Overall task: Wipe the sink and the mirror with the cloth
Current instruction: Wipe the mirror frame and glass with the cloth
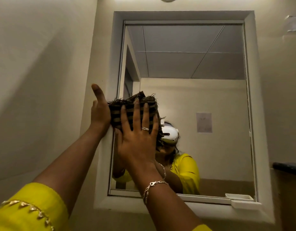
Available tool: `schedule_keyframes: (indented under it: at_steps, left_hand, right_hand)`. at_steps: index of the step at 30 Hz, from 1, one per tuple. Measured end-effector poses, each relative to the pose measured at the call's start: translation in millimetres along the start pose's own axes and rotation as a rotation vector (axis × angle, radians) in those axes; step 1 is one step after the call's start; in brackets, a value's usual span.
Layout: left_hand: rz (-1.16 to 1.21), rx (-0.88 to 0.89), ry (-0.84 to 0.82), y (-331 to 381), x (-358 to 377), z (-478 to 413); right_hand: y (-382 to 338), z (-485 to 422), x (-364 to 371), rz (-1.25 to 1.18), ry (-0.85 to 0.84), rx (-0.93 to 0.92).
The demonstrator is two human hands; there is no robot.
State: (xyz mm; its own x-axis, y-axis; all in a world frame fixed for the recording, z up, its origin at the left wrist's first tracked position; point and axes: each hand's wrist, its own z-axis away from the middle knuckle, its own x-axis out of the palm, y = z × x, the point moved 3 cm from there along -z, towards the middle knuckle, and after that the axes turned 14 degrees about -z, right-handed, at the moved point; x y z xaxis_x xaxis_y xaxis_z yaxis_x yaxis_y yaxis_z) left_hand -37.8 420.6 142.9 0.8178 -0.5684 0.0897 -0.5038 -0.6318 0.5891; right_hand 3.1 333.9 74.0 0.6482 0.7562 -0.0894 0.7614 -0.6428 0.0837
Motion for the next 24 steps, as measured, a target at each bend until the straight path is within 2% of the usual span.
schedule_keyframes:
  at_steps: [3,13,20,24]
  left_hand:
    - [-0.009,0.015,0.065,3.1,-0.1,3.0]
    - [-0.134,0.067,0.033,-15.0,0.9,-12.9]
    - [-0.159,0.047,0.031,-12.7,1.2,-10.0]
    - [-0.153,0.024,0.042,-11.4,1.4,-8.4]
  right_hand:
    - [21.5,8.0,-13.1,-0.012,-0.003,-0.020]
    - [107.4,24.9,-65.3,0.096,0.028,0.015]
    - [179.6,32.9,-107.0,0.177,0.098,0.178]
    - [190.9,35.9,-113.9,0.203,0.162,0.237]
